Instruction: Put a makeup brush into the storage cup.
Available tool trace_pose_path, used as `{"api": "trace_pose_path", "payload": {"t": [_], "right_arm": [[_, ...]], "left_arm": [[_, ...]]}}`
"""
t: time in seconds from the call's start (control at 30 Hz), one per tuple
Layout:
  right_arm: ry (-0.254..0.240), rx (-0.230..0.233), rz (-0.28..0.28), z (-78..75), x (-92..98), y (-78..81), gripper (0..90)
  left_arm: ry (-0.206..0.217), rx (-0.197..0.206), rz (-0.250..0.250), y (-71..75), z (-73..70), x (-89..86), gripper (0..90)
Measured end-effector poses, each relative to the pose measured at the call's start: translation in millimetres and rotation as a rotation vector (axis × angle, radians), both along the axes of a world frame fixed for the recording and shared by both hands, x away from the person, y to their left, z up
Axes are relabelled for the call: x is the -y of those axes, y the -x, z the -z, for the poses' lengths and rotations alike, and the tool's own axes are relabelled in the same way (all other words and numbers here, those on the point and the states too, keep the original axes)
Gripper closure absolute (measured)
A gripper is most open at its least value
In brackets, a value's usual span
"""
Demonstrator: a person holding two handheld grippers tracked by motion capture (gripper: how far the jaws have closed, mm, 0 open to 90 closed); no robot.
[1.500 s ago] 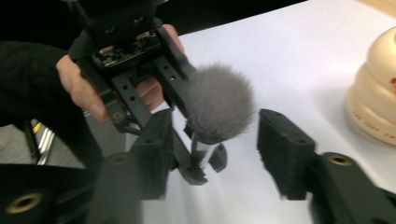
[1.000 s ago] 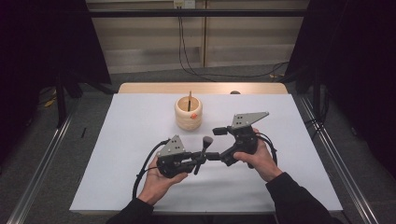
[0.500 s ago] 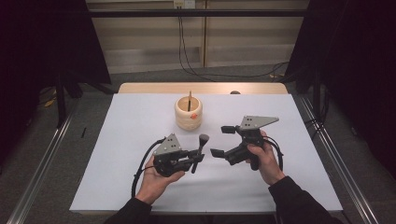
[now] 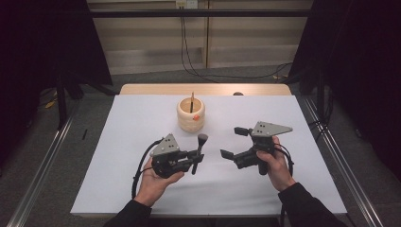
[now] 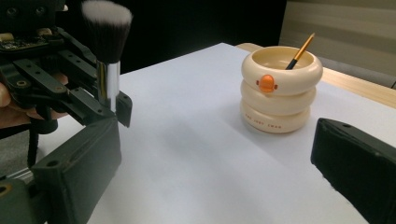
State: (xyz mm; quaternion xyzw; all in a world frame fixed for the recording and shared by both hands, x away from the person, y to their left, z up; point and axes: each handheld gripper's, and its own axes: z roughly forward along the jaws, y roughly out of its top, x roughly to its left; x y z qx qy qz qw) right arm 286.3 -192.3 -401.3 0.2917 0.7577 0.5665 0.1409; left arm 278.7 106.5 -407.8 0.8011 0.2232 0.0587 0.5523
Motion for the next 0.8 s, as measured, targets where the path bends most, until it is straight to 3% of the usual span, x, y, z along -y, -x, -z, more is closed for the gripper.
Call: {"api": "trace_pose_path", "payload": {"t": [0.13, 0.27, 0.6, 0.8], "right_arm": [[-0.003, 0.021, 0.027, 3.4, 4.7, 3.7, 1.4], [0.004, 0.008, 0.056, 7.7, 12.1, 7.0, 1.3], [0.001, 0.03, 0.156, 16.4, 32.1, 18.5, 0.2], [0.01, 0.031, 0.169, 19.3, 37.4, 23.7, 0.1]], "left_arm": [[0.011, -0.001, -0.002, -1.0, -1.0, -2.7, 79.0], [0.019, -0.002, -0.007, -2.1, -1.5, -4.5, 79.0], [0.029, -0.002, -0.038, -3.5, -5.9, -13.4, 79.0], [0.033, 0.002, -0.052, -5.1, -8.7, -17.0, 79.0]]}}
